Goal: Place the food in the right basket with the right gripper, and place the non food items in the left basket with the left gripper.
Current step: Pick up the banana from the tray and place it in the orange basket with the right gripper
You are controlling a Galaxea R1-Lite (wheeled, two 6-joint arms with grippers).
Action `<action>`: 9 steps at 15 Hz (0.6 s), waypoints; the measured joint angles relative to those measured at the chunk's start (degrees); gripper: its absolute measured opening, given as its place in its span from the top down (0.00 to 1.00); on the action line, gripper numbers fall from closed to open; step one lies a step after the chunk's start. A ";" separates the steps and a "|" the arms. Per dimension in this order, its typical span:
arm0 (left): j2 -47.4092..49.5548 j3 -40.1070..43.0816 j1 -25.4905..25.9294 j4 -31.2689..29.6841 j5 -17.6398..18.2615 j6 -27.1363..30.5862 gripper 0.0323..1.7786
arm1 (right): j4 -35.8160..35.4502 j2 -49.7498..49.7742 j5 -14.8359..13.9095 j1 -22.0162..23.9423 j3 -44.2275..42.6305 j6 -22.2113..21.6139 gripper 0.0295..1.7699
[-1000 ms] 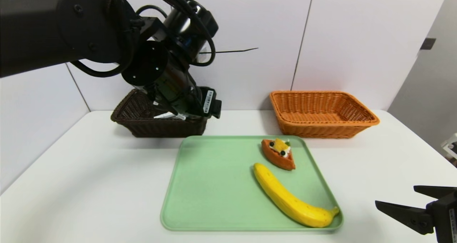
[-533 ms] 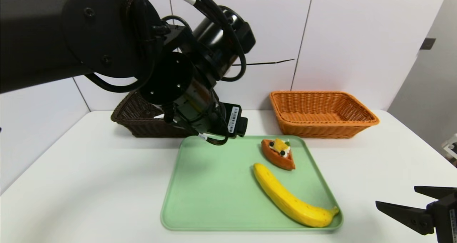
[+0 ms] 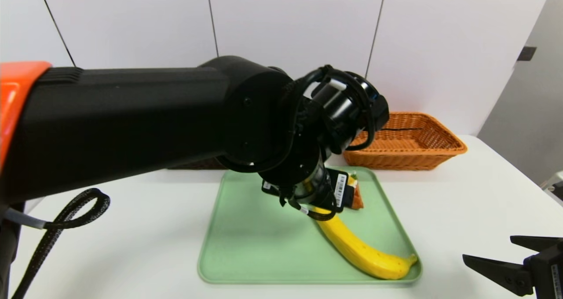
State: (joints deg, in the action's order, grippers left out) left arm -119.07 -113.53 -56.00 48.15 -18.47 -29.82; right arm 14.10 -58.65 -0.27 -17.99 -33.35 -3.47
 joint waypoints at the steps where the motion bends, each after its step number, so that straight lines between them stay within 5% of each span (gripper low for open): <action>1: -0.87 0.02 -0.15 -0.13 -0.02 -0.09 0.05 | -0.02 0.05 0.00 0.00 0.12 -0.02 0.03; 9: 2.83 0.27 0.05 6.47 -0.55 0.33 0.05 | -0.05 -2.95 0.56 -0.41 -5.12 0.17 0.03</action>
State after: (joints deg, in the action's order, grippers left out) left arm -116.24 -113.26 -55.95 54.63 -19.02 -29.49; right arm 14.06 -61.60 0.29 -18.41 -38.47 -3.30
